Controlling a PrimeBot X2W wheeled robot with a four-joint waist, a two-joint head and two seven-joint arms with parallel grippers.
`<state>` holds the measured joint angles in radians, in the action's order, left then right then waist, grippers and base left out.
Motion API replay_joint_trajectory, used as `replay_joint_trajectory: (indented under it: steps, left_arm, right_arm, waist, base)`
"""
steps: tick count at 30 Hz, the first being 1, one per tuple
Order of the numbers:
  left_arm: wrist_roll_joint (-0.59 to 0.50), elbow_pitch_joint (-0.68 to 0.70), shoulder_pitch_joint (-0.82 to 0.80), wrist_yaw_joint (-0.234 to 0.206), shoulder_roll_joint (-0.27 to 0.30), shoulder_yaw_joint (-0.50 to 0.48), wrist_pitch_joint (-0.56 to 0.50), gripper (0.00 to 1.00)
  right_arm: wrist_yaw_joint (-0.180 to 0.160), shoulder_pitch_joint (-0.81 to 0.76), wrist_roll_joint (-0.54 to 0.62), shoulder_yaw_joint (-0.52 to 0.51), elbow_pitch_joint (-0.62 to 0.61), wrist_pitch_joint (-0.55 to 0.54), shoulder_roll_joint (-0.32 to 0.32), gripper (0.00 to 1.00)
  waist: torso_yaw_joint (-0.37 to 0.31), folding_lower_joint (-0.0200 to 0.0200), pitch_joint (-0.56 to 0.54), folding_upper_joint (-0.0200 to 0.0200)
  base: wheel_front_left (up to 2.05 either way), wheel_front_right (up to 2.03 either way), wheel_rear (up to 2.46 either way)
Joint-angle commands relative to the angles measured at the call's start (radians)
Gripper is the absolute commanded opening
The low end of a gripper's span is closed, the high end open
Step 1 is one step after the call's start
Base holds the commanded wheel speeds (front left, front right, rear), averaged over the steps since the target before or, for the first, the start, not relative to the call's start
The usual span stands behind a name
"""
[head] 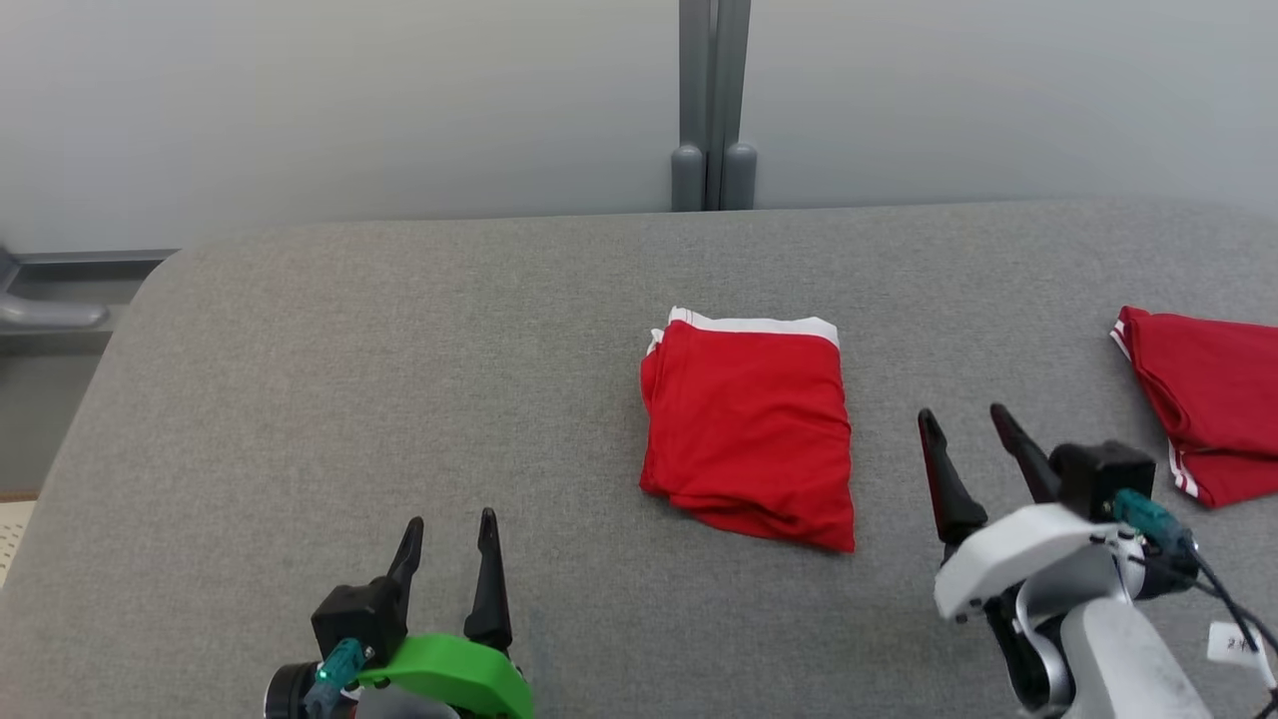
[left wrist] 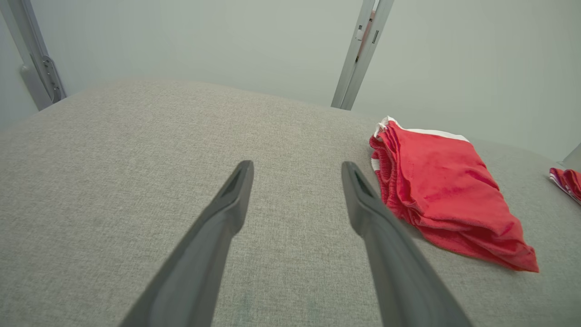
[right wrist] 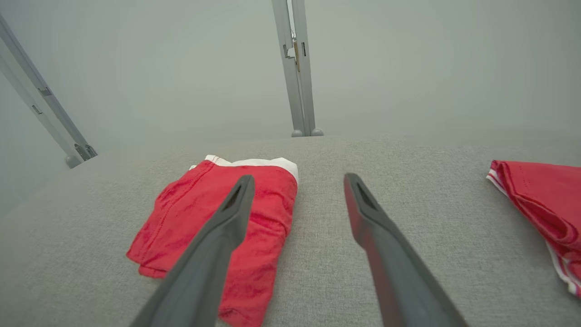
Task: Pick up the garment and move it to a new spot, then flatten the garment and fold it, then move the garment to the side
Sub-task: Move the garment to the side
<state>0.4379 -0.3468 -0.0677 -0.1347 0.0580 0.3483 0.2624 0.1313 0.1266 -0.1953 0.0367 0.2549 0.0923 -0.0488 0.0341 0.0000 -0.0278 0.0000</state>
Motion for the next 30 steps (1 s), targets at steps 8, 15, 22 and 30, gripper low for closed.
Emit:
replay_joint_trajectory:
  steps: [8, 15, 22, 30]
  left_arm:
    - [-0.005, 0.016, -0.056, 0.009, -0.001, 0.004, 0.003, 1.00]
    - [-0.010, 0.041, -0.095, 0.010, -0.004, -0.004, 0.003, 1.00]
    - [-0.010, 0.059, -0.115, 0.009, -0.006, -0.013, 0.003, 1.00]
    - [-0.021, 0.066, -0.120, 0.007, -0.007, -0.025, 0.003, 1.00]
  right_arm:
    - [-0.001, 0.210, 0.002, -0.082, 0.090, -0.253, -0.017, 1.00]
    - [-0.001, 0.323, -0.071, -0.106, 0.220, -0.417, -0.060, 1.00]
    - [-0.001, 0.351, -0.177, -0.032, 0.323, -0.548, -0.130, 1.00]
    - [-0.001, 0.358, -0.237, 0.057, 0.360, -0.532, -0.166, 0.00]
  waist:
    - [0.095, 0.0000, 0.096, 0.0000]
    - [0.186, 0.0000, 0.185, 0.0000]
    - [0.243, 0.0000, 0.238, 0.0000]
    - [0.225, 0.0000, 0.252, 0.0000]
  base:
    - [0.00, 0.00, 0.00]
    - [0.00, 0.00, 0.00]
    - [0.00, 0.00, 0.00]
    - [0.00, 0.00, 0.00]
